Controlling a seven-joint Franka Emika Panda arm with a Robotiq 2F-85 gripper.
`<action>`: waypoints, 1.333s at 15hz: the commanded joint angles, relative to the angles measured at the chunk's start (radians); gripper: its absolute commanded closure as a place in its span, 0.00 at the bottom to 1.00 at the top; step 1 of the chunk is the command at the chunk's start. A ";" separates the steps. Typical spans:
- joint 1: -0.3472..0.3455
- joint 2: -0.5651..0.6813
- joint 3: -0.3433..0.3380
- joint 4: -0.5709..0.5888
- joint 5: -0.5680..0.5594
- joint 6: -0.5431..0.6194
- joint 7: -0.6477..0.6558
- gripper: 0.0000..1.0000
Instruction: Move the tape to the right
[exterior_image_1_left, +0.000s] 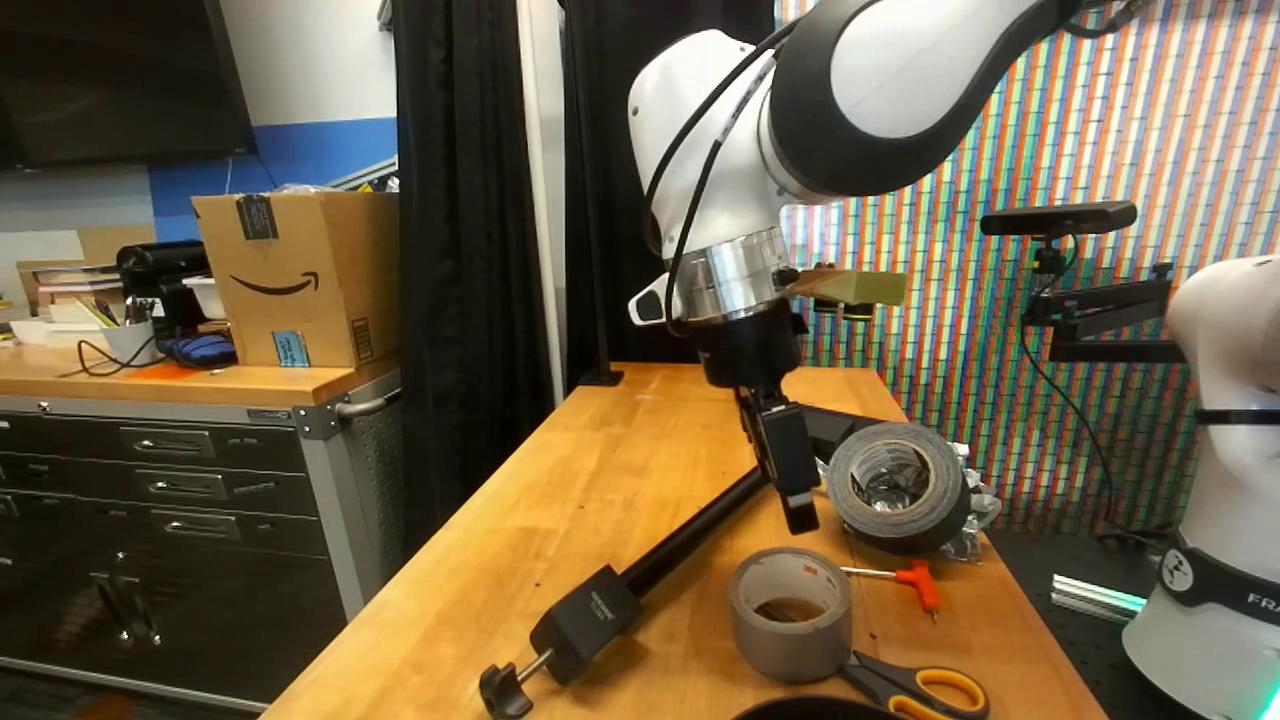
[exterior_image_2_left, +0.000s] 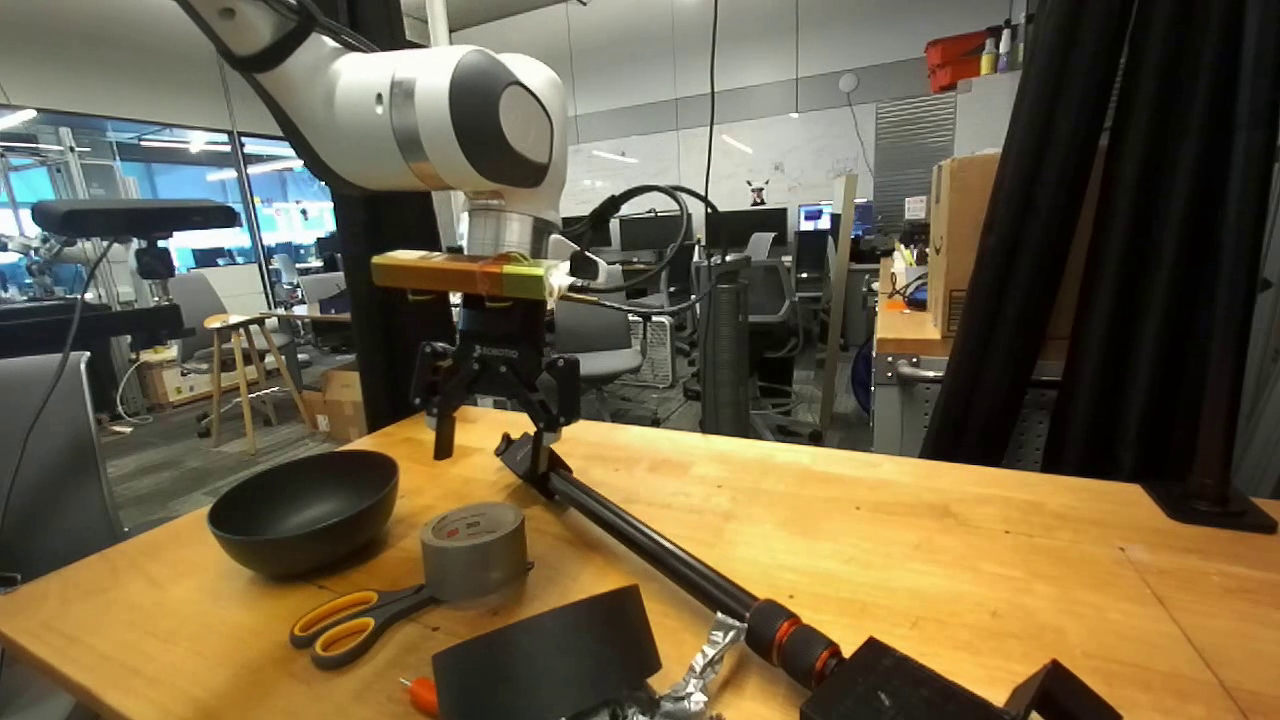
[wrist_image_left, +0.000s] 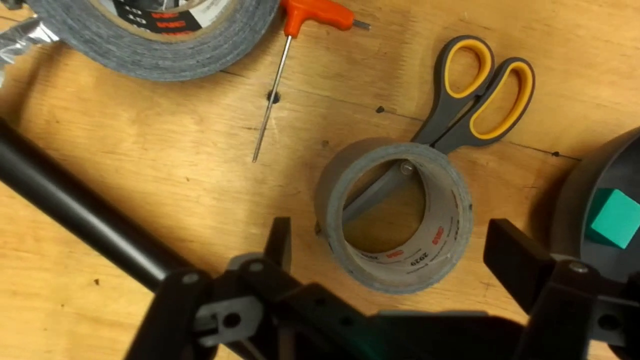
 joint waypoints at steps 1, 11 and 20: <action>-0.022 -0.049 -0.049 -0.042 0.025 0.007 -0.090 0.00; -0.013 -0.049 -0.040 -0.088 -0.022 -0.007 -0.060 0.00; -0.009 0.001 -0.021 -0.061 -0.048 -0.027 0.011 0.00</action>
